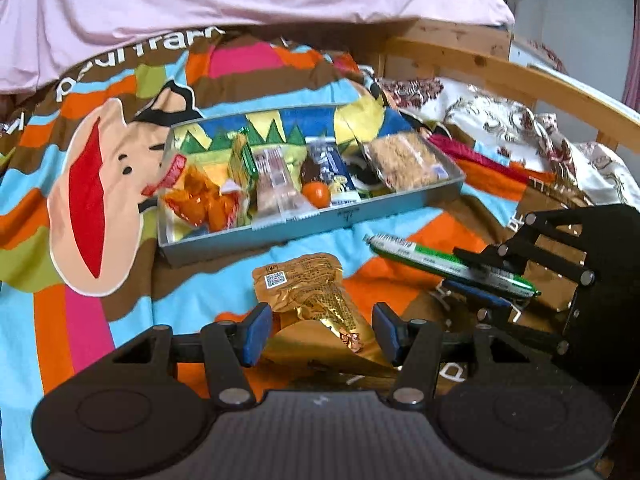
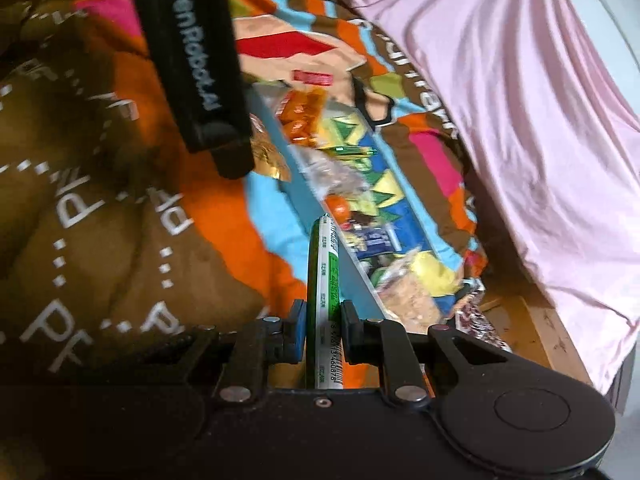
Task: Organize snacks
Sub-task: 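Lift the sausage stick with the right gripper while the left gripper lifts the gold pouch, then lower the sausage stick and gold pouch into the tray and open both grippers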
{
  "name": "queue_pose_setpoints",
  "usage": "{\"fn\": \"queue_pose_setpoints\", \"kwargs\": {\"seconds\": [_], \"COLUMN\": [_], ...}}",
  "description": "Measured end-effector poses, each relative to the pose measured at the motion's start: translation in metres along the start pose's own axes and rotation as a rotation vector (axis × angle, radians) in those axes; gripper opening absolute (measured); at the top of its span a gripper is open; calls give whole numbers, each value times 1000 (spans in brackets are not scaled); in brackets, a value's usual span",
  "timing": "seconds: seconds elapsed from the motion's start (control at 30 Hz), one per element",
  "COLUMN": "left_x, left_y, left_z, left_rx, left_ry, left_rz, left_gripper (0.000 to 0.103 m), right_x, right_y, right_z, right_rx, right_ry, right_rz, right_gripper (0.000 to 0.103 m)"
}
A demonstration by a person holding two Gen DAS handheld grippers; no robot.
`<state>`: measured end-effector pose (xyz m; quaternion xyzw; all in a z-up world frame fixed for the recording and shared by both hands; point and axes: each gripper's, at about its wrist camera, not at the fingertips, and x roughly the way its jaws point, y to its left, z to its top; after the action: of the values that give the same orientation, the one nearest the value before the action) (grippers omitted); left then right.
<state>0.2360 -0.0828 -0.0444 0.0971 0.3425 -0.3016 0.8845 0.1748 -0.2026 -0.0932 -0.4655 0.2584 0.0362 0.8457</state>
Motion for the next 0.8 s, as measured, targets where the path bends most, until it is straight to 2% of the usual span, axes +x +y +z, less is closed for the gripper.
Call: {"fn": "queue_pose_setpoints", "kwargs": {"seconds": [0.27, 0.47, 0.63, 0.8], "left_x": [-7, 14, 46, 78], "left_y": [3, 17, 38, 54], "left_z": [20, 57, 89, 105], "left_rx": [-15, -26, -92, -87], "left_ry": [-151, -235, -284, -321], "left_rz": [23, 54, 78, 94], "left_gripper": [60, 60, 60, 60], "right_x": [17, 63, 100, 135], "right_y": [-30, -70, -92, -98], "right_z": [11, 33, 49, 60], "right_rx": [65, 252, 374, 432], "right_ry": [-52, -72, -86, -74], "right_rz": [-100, -159, -150, -122], "right_gripper": [18, 18, 18, 18]}}
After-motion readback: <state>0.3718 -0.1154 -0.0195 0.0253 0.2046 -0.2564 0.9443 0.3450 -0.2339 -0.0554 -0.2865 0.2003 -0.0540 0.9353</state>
